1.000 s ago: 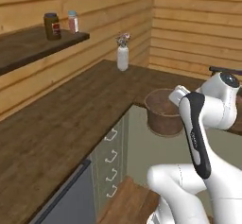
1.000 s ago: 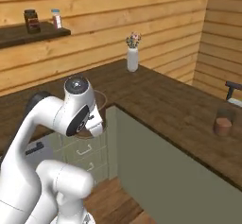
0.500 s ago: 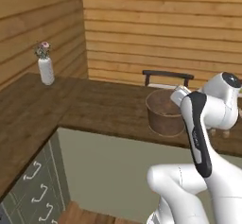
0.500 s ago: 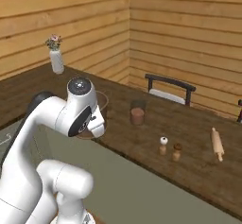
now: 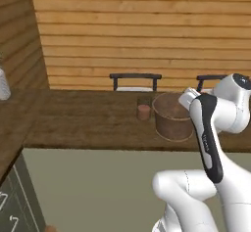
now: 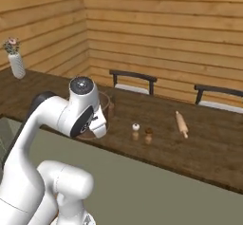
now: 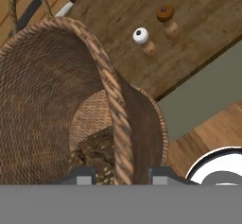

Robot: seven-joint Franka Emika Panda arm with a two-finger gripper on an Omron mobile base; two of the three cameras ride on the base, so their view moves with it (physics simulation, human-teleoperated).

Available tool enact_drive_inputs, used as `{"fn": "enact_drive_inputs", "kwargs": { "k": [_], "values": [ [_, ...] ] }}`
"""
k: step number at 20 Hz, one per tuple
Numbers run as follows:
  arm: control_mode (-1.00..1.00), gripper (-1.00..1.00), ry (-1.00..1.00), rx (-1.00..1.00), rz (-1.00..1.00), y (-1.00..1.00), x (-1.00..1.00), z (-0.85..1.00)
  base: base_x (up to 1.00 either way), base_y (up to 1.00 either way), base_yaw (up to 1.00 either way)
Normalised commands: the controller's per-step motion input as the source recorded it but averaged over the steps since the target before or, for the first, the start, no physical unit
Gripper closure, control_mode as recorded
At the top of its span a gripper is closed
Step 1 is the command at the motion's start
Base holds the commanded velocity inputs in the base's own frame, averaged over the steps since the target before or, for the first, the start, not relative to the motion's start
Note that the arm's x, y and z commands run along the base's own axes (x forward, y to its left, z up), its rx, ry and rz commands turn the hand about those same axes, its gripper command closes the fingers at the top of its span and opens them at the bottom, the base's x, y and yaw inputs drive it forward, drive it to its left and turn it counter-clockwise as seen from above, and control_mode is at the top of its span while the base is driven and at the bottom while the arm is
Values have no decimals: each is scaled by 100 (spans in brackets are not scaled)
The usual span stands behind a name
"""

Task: Open the cabinet, pick up the bread from the cabinet and place it in the basket. Then move the basket to the dining counter.

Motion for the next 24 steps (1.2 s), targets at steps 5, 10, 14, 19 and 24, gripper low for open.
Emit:
{"fn": "enact_drive_inputs", "kwargs": {
  "k": [5,10,14,19,24],
  "values": [
    [100,100,0,0,0,0,0,0,0,-100,-22],
    [100,100,0,0,0,0,0,0,-10,-100,-8],
    [100,100,0,0,0,0,0,0,13,-96,-6],
    [100,100,0,0,0,0,0,0,45,-45,-5],
    [100,100,0,0,0,0,0,0,44,0,0]
  ]
}}
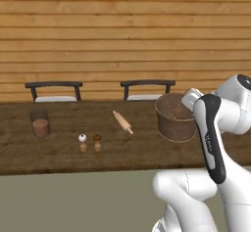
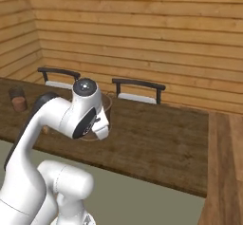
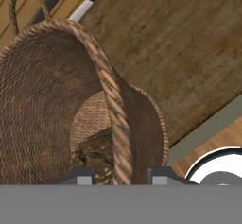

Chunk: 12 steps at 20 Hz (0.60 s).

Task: Open the cabinet, pick up the bread from the cabinet and place it in the basket. Then move the basket to the dining counter.

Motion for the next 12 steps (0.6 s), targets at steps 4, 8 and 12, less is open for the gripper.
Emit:
{"fn": "enact_drive_inputs", "kwargs": {
  "k": [4,8,12],
  "values": [
    [100,100,0,0,0,0,0,0,64,0,0],
    [100,100,0,0,0,0,0,0,26,0,0],
    [-100,100,4,0,0,-17,88,-21,0,0,0]
  ]
}}
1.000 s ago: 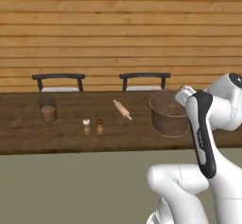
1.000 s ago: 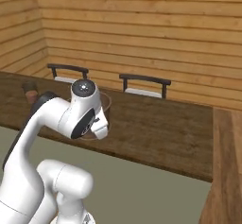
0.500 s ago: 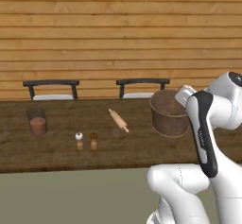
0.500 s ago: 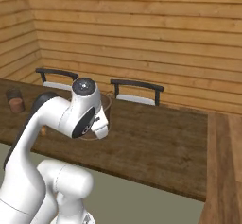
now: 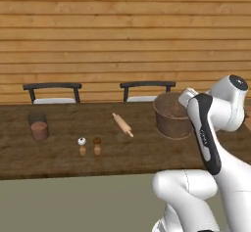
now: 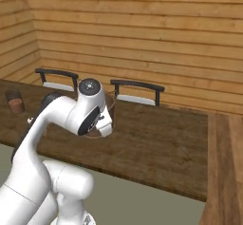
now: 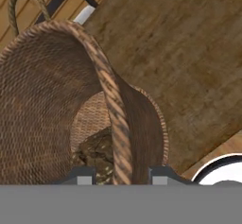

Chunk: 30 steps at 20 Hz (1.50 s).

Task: Open the cabinet, pick up the bread from the cabinet and place it in the basket. Then move the basket to the dining counter.

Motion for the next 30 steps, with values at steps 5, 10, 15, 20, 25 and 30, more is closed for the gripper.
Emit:
{"fn": "enact_drive_inputs", "kwargs": {
  "k": [5,10,15,20,25,30],
  "values": [
    [-100,100,9,0,0,-2,100,-44,0,0,0],
    [-100,100,9,1,0,3,100,-54,0,0,0],
    [-100,100,4,2,0,8,75,-46,0,0,0],
    [-100,100,-4,2,0,0,5,-93,0,0,0],
    [-100,100,-8,0,0,-1,16,-73,0,0,0],
    [-100,100,-3,-1,0,0,22,-43,0,0,0]
  ]
}}
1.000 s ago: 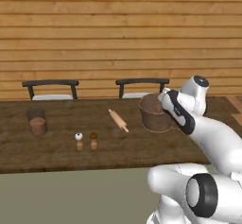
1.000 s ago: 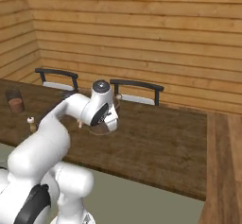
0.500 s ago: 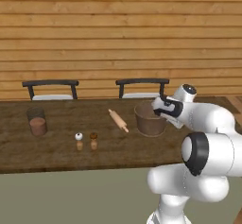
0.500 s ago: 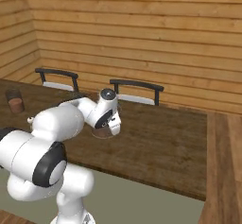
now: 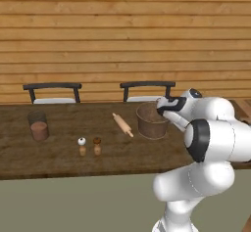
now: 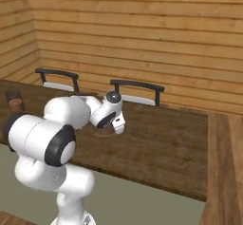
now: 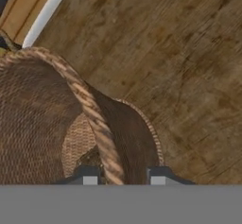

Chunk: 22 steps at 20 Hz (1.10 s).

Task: Open the cabinet, pick up the bread from the cabinet and place it in the basket. Then move the basket to the dining counter.

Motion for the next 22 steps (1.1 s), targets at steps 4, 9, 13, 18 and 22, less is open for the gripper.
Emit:
{"fn": "enact_drive_inputs", "kwargs": {
  "k": [4,9,13,18,22],
  "values": [
    [-100,-100,0,-5,0,-1,-6,-49,0,0,0],
    [-100,-100,0,-7,0,0,-36,4,0,0,0],
    [-100,-100,0,-4,0,0,-40,56,0,0,0],
    [-100,-100,-9,-5,3,0,-85,88,0,0,0],
    [-100,-100,-13,-13,12,0,-100,79,0,0,0]
  ]
}}
